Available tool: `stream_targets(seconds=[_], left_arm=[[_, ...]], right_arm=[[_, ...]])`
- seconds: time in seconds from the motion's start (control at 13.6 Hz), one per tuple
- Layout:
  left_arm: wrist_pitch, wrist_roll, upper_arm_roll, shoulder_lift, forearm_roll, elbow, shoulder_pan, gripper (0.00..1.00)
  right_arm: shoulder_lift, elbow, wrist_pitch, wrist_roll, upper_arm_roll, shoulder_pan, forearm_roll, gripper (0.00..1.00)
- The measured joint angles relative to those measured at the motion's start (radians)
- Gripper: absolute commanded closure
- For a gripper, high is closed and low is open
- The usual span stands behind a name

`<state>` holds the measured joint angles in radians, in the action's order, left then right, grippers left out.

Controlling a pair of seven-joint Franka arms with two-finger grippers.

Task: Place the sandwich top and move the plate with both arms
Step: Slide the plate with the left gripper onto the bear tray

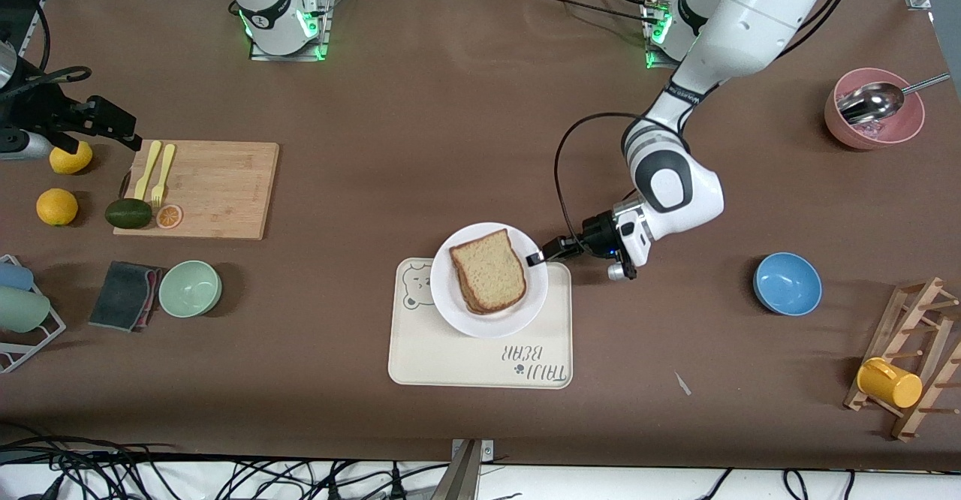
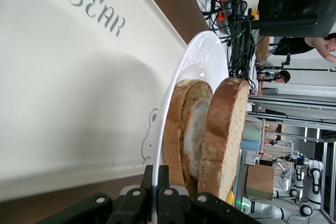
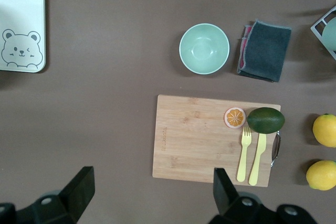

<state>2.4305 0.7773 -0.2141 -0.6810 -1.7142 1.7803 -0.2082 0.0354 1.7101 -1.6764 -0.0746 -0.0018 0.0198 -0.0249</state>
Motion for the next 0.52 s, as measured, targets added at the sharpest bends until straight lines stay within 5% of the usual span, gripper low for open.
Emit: stream_targets(seconds=[0.52], left_arm=[[0.0,-0.04,0.008,-0.162,0.005,-0.181,-0.01,1.0]], right_arm=[[0.0,0.0,0.0,0.0,0.0,0.0,0.0,0.0]])
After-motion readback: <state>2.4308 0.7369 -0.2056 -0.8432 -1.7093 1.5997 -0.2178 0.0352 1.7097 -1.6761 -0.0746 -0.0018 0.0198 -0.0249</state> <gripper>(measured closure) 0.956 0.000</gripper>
